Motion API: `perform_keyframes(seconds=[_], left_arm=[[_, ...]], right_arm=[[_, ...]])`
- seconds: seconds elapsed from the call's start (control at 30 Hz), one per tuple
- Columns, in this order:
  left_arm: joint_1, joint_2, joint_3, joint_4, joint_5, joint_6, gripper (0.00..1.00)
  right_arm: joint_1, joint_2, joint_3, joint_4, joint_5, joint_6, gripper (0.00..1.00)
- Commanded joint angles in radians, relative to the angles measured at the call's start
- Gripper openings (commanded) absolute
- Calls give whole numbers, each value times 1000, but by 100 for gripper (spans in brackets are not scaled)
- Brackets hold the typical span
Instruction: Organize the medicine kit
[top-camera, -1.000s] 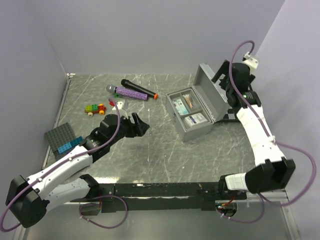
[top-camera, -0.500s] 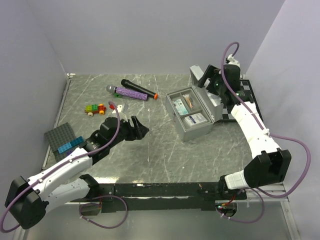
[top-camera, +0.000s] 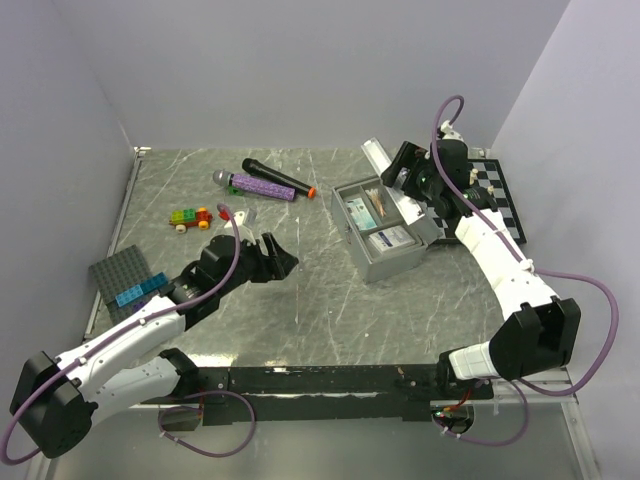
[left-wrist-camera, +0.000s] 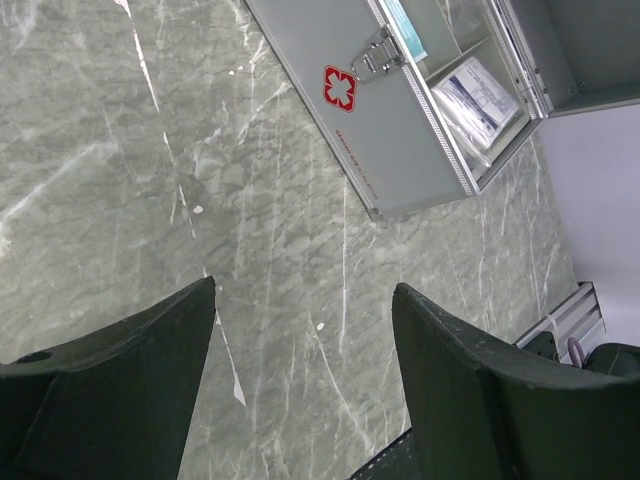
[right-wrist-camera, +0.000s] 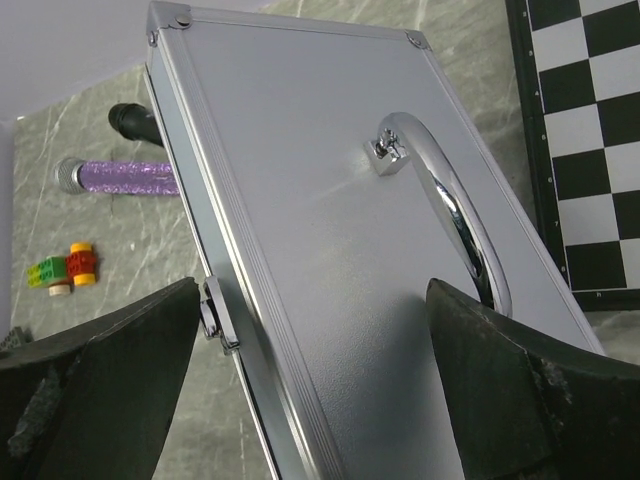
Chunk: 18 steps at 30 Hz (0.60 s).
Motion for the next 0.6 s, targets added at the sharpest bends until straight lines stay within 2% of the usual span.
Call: perform_keyframes(seconds=[0.0,0.3,0.57], left_arm=[[-3,3,-2,42,35,-18,75],[-3,6,1,42,29,-18,75],[-1,16,13,31,31,-21,75]], right_arm=[[30,-21,-11,-43,25,-13,100],[64,-85,-48,-26,-31,22,100],[61,-65,-27,-53,16,21,100]])
